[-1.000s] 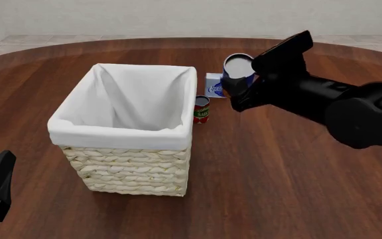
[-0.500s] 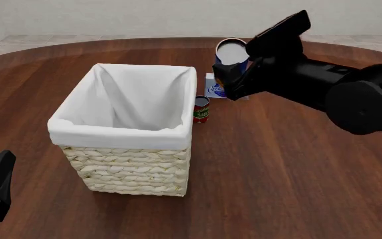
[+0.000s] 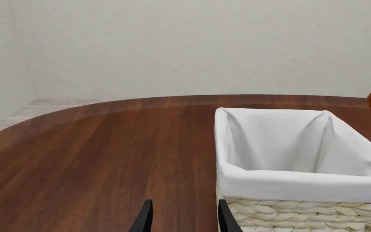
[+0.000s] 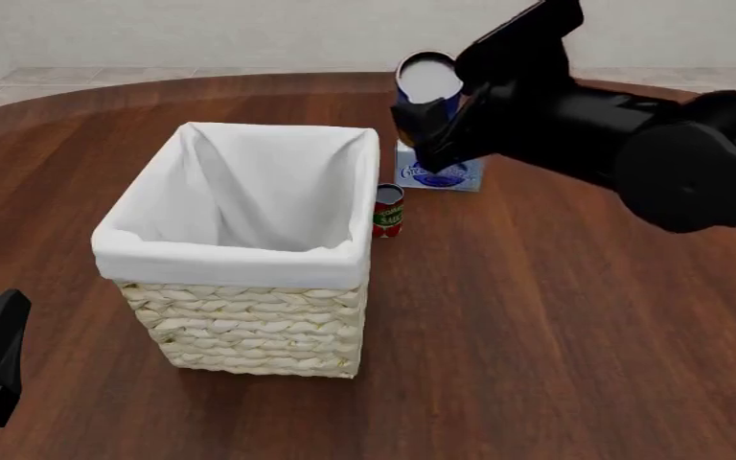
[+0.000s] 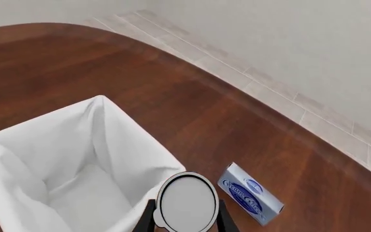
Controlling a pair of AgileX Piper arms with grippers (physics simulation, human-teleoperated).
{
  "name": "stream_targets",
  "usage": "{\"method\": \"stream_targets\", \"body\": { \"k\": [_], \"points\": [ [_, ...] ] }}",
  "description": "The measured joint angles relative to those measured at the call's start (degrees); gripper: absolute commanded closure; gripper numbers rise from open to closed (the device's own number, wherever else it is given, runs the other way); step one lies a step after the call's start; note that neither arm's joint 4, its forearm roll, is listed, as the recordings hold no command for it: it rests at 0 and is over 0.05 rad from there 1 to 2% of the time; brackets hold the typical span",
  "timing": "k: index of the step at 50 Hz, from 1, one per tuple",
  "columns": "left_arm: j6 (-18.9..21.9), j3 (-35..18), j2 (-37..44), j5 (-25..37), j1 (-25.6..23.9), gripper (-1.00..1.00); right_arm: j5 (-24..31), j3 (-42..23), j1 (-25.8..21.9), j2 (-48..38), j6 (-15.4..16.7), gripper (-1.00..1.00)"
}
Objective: Pick up the alphabet soup and put it in the basket.
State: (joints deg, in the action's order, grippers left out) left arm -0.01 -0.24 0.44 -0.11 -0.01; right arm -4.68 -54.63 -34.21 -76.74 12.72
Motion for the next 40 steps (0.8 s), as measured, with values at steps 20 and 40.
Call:
{"method": "stream_targets", "body": {
  "k": [20, 40],
  "points": [
    [0.0, 0.0, 0.0, 0.0, 0.0, -1.0, 1.9, -3.9, -1.8, -2.0, 0.8, 1.0],
    [0.0, 0.0, 0.0, 0.0, 0.0, -1.0, 3.4, -7.2, -4.2, -3.0, 1.7, 1.0]
  ]
}}
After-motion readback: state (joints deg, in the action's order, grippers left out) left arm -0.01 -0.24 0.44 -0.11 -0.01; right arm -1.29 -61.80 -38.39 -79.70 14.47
